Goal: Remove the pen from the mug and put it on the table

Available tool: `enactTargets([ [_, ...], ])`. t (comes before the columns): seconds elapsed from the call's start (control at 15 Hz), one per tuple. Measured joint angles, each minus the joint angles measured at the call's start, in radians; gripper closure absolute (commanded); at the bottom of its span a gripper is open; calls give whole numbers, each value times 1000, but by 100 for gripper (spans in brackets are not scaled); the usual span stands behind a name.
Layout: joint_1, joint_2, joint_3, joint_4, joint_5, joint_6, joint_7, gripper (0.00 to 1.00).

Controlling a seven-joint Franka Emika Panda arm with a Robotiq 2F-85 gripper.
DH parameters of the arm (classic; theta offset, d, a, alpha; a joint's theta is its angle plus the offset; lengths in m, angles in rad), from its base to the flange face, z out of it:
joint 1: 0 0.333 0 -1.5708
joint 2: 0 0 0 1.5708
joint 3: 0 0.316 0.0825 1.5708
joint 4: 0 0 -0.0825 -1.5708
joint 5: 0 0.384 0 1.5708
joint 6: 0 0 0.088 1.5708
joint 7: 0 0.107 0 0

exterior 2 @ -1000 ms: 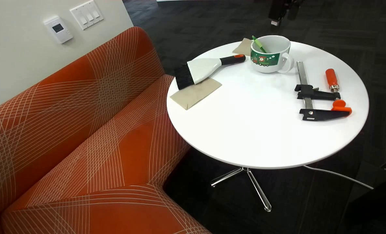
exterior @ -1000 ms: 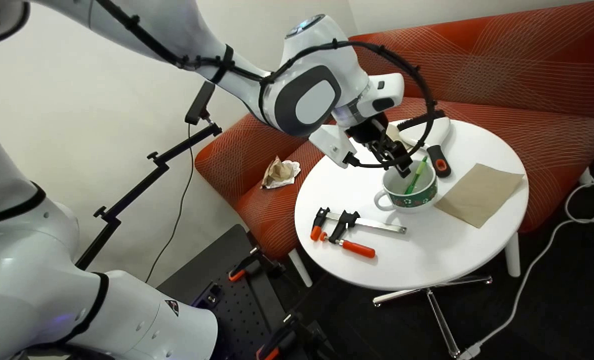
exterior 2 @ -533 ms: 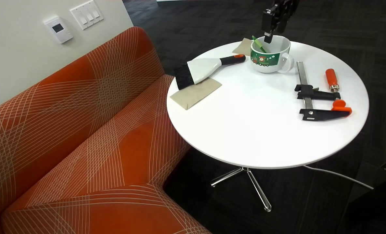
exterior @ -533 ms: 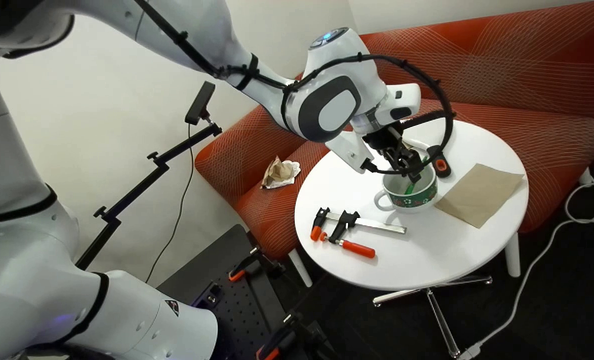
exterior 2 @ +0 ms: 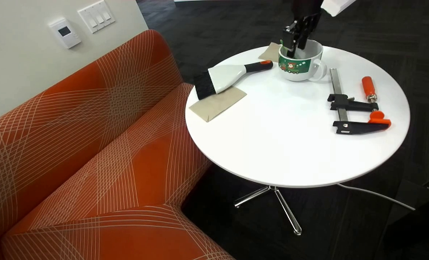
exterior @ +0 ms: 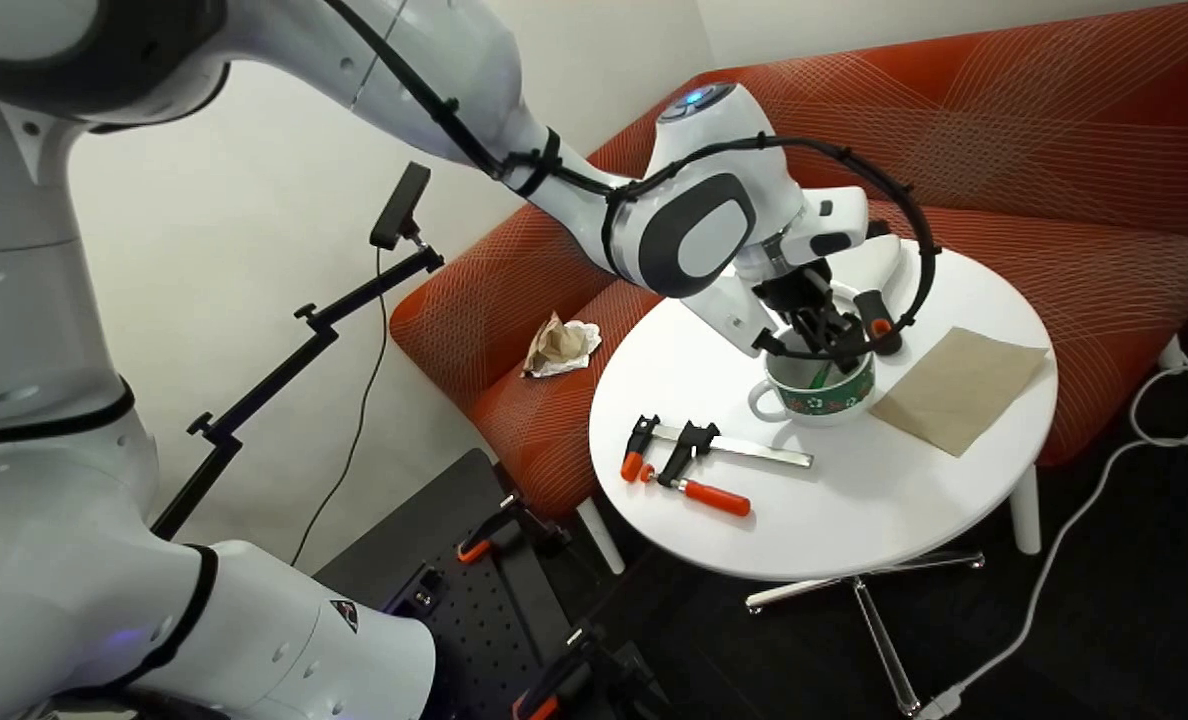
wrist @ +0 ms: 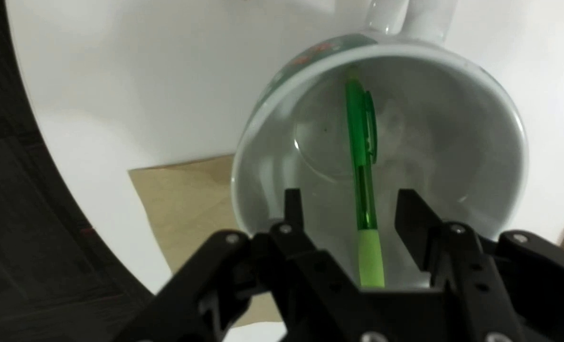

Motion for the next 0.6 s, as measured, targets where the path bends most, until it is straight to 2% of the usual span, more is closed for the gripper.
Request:
enactTargets([
  [0.07, 0, 12, 0, 11, 0, 0, 0, 51],
  [0.13, 0, 24, 0, 23, 0, 0, 0, 73],
  [0.27, 0, 47, 1, 44, 0, 0, 0, 81],
  [0.4, 0, 62, 1, 59, 0, 0, 0, 97],
  [0.47, 1, 64, 2, 60, 0, 0, 0, 100],
  [0.6, 2, 61, 2, 59, 0, 0, 0, 97],
])
